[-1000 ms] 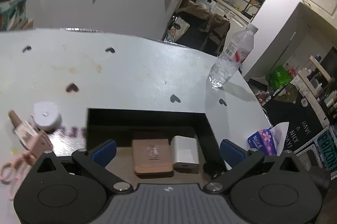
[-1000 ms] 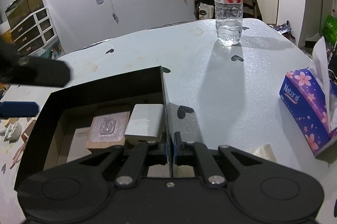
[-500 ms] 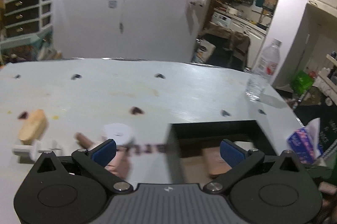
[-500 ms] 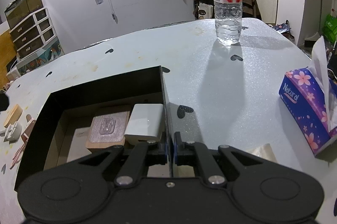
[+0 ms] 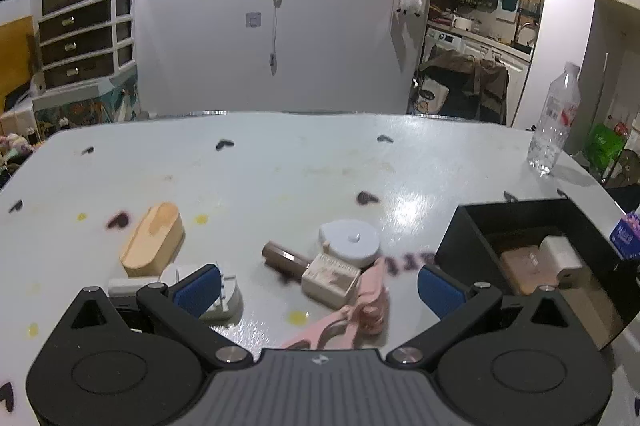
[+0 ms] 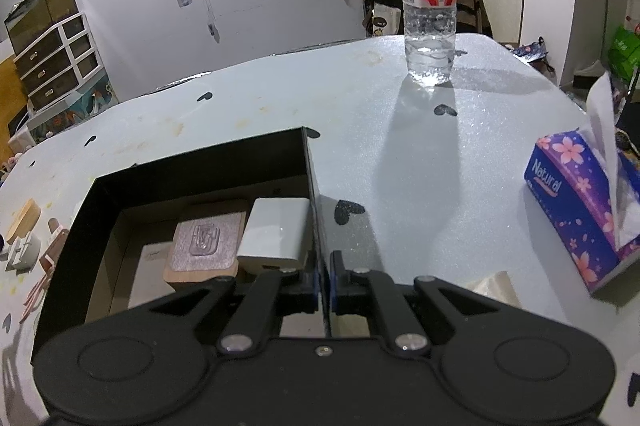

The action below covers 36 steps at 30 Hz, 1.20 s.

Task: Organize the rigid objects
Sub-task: 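Move the left tool to the pink eyelash curler and grasp it, then carry the pink eyelash curler into the black box and open the left tool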

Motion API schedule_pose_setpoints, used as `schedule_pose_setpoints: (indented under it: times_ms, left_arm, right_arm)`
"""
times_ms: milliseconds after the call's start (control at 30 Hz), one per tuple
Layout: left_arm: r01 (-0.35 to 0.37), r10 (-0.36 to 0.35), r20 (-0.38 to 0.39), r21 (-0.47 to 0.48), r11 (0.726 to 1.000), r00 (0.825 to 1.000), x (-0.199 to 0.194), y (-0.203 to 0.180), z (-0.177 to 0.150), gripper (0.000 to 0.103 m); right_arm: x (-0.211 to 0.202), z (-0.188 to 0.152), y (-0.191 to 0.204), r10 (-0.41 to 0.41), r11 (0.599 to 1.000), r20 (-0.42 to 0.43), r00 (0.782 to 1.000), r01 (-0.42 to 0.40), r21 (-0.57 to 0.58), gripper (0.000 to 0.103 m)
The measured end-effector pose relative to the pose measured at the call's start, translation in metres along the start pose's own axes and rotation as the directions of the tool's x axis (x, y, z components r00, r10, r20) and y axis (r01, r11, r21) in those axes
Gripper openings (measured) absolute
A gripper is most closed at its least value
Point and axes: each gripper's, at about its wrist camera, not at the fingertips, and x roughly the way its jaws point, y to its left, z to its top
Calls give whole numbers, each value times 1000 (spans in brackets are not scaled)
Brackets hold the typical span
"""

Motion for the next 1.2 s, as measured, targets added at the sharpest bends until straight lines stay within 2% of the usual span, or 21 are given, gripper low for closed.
schedule_pose_setpoints:
  times_ms: [167,400,500,600,767,867,933,1000,1200]
  left_arm:
    - [48,-47,-37,14,999,998,14,8,-11,95]
    - [126,-114,-112,110,986,987,40,0,-17,80]
    - [149,-127,-141,162,975,982,49,-4,-17,72]
    - [167,-135,-169,192,967,976,57,-6,-15,66]
    - [186,-142,-182,255,949,973,67,-10,-12,66]
    - [223,-169,-219,247,943,961,75,-9,-12,65]
    - [220,-163,-221,267,938,962,75,-13,-14,62]
    - [228,-168,-225,274,934,960,71,-14,-15,51]
    - [236,-172,-242,265,935,955,62,-17,-19,42]
  right_arm:
    - [-9,1,0,-2,1000,16,1000,2,18,5]
    - [-14,-6,3,-40,999,2,999,40,32,7]
    - [-15,-7,-3,-36,997,-17,999,37,72,10]
    - [-15,-8,-5,-43,996,-29,999,45,81,18]
    - [-13,-11,-6,-34,996,-66,997,40,84,16]
    - [-13,-12,-4,-30,997,-73,997,36,73,11]
    - [-13,-12,-2,-35,997,-74,997,40,60,8]
    - [-13,-12,1,-41,998,-74,996,45,47,7]
    - [-12,-12,2,-47,998,-75,996,50,38,6]
